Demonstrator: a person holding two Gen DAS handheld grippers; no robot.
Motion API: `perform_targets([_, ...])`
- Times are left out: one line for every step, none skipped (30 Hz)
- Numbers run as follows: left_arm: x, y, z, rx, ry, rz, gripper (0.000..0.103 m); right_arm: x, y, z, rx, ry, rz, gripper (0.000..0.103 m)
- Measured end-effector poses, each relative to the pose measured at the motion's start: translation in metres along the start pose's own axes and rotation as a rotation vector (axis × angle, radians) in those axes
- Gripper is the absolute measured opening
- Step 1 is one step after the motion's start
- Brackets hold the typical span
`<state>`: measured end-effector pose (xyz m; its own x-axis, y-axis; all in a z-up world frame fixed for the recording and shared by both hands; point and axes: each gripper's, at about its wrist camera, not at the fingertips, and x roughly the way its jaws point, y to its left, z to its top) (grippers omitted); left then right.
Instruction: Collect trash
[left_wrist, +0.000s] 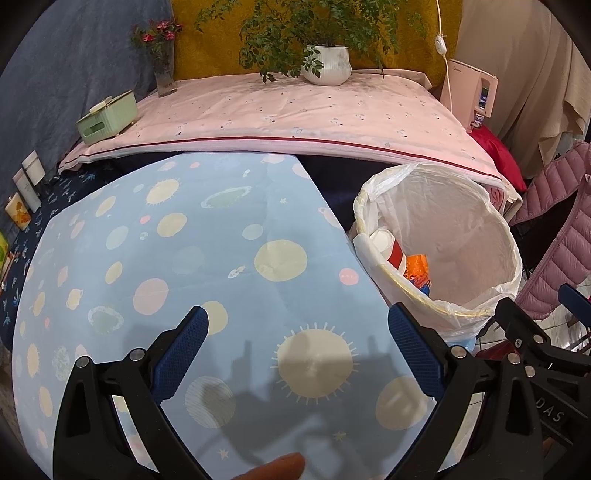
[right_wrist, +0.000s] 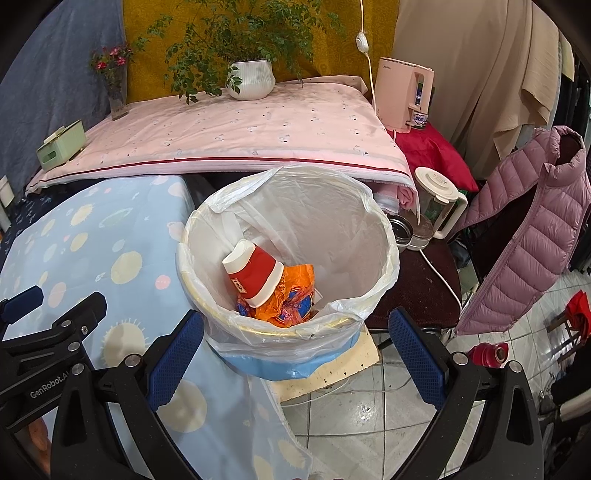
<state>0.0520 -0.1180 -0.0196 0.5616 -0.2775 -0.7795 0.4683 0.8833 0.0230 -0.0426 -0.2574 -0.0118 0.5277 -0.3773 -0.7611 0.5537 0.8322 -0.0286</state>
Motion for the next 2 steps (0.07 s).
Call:
perform_targets([0.0008,0.0002,-0.0005,0.002,0.002,-0.004,0.094,0.0006,0.0000,-0.0004,0.000,0.000,-0.001,0.096])
perform_targets([0.0011,-0.0002,-0.0012,0.005,0.002,-0.003,0.094,0.0010,-0.0002,-0.0008,0.000,0.001,0.000,0.096])
